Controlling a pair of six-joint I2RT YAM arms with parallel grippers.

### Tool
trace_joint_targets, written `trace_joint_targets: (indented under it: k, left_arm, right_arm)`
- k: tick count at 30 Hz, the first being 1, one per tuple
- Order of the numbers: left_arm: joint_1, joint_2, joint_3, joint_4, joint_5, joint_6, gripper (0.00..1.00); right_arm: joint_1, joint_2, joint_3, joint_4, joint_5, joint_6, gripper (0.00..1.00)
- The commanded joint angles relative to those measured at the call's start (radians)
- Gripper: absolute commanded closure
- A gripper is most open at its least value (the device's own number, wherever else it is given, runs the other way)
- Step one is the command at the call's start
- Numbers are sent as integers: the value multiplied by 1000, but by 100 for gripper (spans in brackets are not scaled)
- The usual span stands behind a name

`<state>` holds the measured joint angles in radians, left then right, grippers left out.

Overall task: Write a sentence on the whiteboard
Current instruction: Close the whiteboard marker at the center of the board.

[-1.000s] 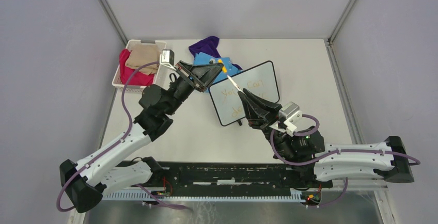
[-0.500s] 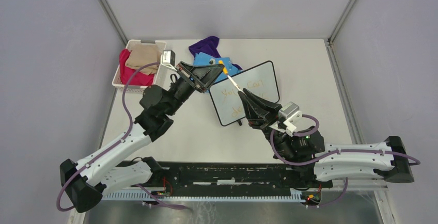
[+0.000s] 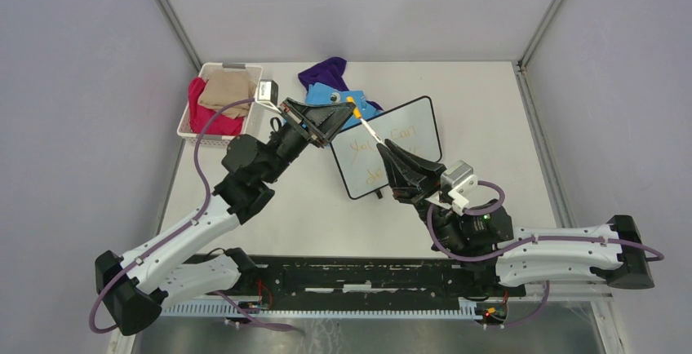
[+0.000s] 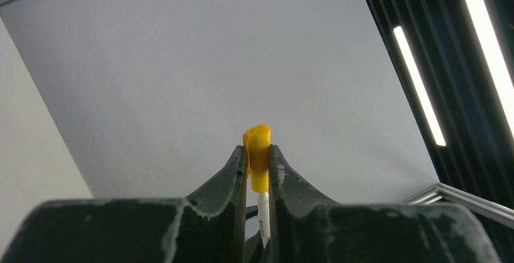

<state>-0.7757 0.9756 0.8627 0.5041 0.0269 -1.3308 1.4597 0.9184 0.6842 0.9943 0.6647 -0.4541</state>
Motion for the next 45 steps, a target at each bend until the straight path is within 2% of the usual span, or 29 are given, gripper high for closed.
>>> trace_joint_targets:
  k: [1, 45]
  left_arm:
    - [-5, -7, 4, 46, -16, -7, 98]
    - [-13, -24, 30, 22, -10, 19, 98]
  right_arm:
    - [5, 1, 37, 49, 11, -11, 100]
    - [5, 15, 49, 57, 24, -26, 100]
